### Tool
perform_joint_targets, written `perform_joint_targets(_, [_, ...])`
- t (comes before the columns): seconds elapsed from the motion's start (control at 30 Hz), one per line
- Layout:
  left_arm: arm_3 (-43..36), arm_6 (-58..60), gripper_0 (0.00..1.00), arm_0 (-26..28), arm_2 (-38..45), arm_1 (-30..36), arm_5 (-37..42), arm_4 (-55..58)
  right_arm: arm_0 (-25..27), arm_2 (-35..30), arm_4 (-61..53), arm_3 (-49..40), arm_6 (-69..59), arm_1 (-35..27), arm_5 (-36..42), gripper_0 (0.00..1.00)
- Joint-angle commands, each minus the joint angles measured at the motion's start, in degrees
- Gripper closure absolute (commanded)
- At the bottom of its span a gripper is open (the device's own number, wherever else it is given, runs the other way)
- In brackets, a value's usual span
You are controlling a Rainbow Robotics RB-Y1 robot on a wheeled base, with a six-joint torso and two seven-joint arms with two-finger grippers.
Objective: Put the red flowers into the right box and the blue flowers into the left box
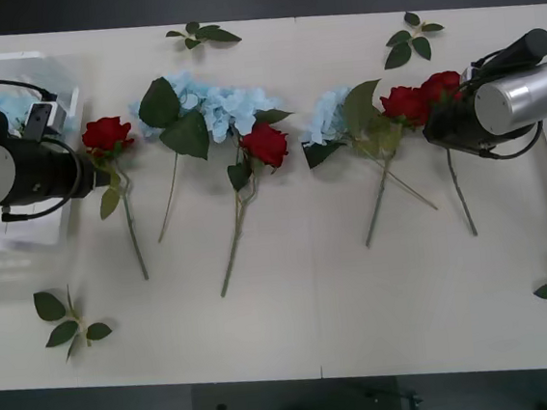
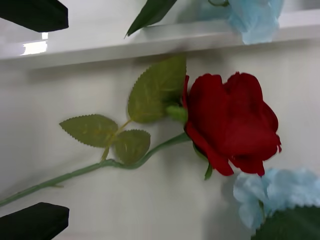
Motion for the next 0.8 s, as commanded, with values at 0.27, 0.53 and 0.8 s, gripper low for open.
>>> perform_joint_targets(0.27, [-6.2, 15.3, 0.00, -2.5, -9.9, 1.1, -1.0, -15.3, -1.4, -1.3, 0.2, -0.3, -2.2, 1.2, -0.9, 1.00])
perform_joint_targets(0.53, [-6.4, 20.5, 0.00, -2.4, -13.6, 0.1, -1.0, -20.4, -1.3, -4.5, -1.0, -0.8, -1.3, 0.1, -0.8, 1.00])
perform_joint_targets(0.8, [-1.3, 19.3, 0.00, -2.5, -13.6, -2.5, -3.9, -20.4, 1.1, -13.1, -1.6, -7.8, 8.6, -5.4, 6.2, 1.00])
